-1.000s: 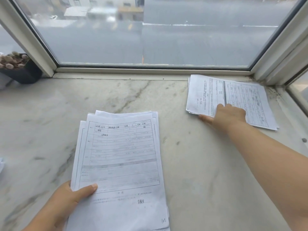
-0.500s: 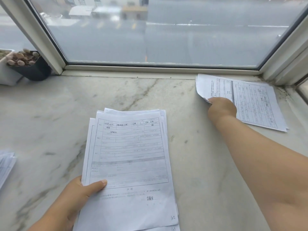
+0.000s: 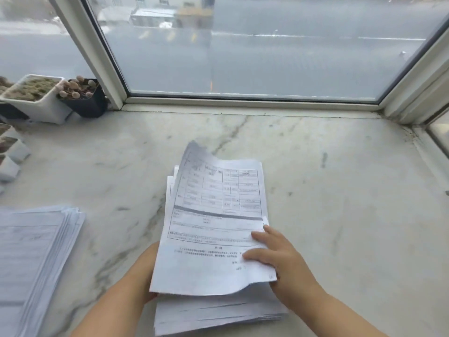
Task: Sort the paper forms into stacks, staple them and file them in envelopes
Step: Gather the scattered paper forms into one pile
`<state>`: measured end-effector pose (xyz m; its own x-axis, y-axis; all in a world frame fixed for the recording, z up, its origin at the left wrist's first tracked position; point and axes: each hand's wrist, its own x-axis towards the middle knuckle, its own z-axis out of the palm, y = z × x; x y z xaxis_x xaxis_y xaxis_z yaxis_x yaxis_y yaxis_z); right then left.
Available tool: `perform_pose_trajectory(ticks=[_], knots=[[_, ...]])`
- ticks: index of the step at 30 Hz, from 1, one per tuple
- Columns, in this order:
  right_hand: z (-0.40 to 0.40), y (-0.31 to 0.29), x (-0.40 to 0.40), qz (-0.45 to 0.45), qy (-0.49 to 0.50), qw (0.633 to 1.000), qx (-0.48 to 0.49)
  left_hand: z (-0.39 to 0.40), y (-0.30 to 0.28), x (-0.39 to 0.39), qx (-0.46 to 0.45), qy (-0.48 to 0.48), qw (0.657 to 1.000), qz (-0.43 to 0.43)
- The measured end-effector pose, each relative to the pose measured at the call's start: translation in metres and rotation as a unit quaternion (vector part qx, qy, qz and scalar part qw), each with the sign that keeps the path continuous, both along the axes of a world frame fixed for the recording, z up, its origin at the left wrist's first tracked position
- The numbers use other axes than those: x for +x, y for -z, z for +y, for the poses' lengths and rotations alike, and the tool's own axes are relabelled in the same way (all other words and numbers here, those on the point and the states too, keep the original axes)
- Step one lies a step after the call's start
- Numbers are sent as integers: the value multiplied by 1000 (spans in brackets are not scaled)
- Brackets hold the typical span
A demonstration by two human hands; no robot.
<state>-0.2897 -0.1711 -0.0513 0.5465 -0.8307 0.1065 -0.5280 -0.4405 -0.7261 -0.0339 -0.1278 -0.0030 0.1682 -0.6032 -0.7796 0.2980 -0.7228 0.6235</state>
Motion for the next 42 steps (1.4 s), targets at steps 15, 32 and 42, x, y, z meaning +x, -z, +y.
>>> perform_pose_trajectory(ticks=[15,32,42], knots=[[9,-75,8,-210,217,846,439,43,-19,14,-181,43,983,-12],[46,-145,96,-295,188,908,231,48,-94,53,-360,-81,916,-160],[67,-147,103,-270,200,910,244,65,-83,79,-378,-47,915,-130]])
